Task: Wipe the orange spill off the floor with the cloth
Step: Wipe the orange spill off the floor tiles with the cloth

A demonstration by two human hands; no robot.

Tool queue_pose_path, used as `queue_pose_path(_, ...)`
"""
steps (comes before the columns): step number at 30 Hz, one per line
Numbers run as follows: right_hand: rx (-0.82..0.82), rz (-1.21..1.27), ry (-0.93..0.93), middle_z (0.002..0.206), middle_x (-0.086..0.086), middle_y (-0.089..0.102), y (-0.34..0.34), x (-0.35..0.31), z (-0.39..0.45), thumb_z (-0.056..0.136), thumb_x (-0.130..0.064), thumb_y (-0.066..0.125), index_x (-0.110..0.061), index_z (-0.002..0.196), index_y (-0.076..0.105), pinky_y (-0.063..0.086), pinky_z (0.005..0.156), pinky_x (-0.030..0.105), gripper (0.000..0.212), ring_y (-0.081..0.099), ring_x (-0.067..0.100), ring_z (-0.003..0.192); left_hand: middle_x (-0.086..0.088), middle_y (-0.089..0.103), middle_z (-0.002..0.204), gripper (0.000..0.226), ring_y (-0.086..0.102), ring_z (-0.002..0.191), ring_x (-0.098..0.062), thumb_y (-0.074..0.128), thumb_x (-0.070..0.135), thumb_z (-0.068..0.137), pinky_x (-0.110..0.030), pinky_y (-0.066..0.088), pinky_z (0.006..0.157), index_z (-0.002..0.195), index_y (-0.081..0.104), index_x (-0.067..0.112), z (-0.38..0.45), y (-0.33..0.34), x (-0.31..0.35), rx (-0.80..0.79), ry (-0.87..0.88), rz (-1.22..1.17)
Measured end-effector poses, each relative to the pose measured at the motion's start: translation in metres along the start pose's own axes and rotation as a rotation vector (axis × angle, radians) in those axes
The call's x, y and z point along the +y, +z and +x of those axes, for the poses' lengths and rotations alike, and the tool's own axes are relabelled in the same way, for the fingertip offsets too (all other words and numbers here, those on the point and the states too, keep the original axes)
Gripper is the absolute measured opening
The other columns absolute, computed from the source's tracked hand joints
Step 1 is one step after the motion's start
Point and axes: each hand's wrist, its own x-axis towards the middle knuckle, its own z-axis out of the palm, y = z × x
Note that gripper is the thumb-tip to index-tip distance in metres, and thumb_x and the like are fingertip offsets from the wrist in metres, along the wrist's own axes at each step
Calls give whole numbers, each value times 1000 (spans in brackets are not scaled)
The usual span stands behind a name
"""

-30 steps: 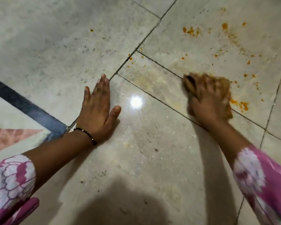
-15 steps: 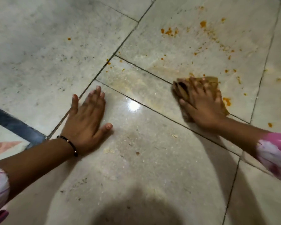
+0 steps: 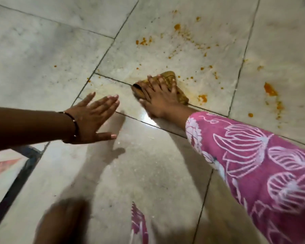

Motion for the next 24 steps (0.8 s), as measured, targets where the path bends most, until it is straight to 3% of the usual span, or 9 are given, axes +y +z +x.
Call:
queue_pose_path(3,88,2,133,160,-2,-1,-5,42,-24,95,-56,24,-38,149,4,-8,111,58,60,-3,27,146,-2,-37,145,111,-26,136,-9,-33,85,44,-42,-15,113,133,-35,19,-6,-7,-22,29,-89,-101)
queue_pose_path(6,57,-42,315,160,-1,-5,-9,92,-81,93,-61,19,-34,150,-2,-8,112,58,66,-7,27,145,0,-34,145,113,-22,137,-8,-30,88,44,-41,-11,115,132,-33,19,7,5,-21,56,-90,-214)
queue_pose_path(9,-52,-86,292,157,-3,-20,-5,96,-143,77,-73,-7,-34,143,-26,-12,109,58,79,-19,24,143,0,-35,145,112,-23,137,-10,-28,88,47,-40,-13,115,135,-32,19,17,22,3,74,-38,-304)
queue_pose_path(12,-156,-76,211,146,0,-37,8,62,-179,60,-76,-32,-38,124,-47,-24,103,56,76,-34,25,136,1,-37,144,106,-25,137,-11,-24,87,55,-38,-15,113,136,-33,19,40,37,30,153,26,-372)
queue_pose_path(14,-188,-70,125,149,3,-34,13,38,-183,67,-74,-25,-41,125,-46,-28,100,55,71,-38,27,132,-6,-24,152,100,-13,144,-19,-12,83,72,-38,-13,115,144,-23,14,51,48,42,241,136,-295)
queue_pose_path(16,-223,-86,45,146,0,-39,16,18,-172,75,-73,-10,-43,124,-47,-32,98,54,68,-42,26,130,-12,3,158,92,7,146,-25,9,75,87,-39,-2,115,151,-1,10,59,54,41,299,244,-217)
queue_pose_path(19,-170,-139,-9,149,-7,-33,13,10,-129,85,-68,6,-43,131,-36,-29,101,53,67,-32,21,137,-11,13,158,88,9,145,-22,21,71,88,-44,7,115,151,13,9,67,59,31,323,326,-219)
queue_pose_path(21,-101,-150,73,156,-7,-22,3,26,-95,89,-64,11,-43,138,-25,-20,106,54,65,-20,24,143,-10,12,158,89,8,146,-21,23,71,88,-47,9,115,151,14,9,67,59,32,369,355,-256)
queue_pose_path(24,-18,4,456,158,-7,-14,-14,68,-61,93,-62,23,-44,146,-11,-10,111,55,66,-11,27,145,-8,13,158,89,10,146,-21,27,71,87,-48,11,115,151,15,10,70,63,30,397,368,-321)
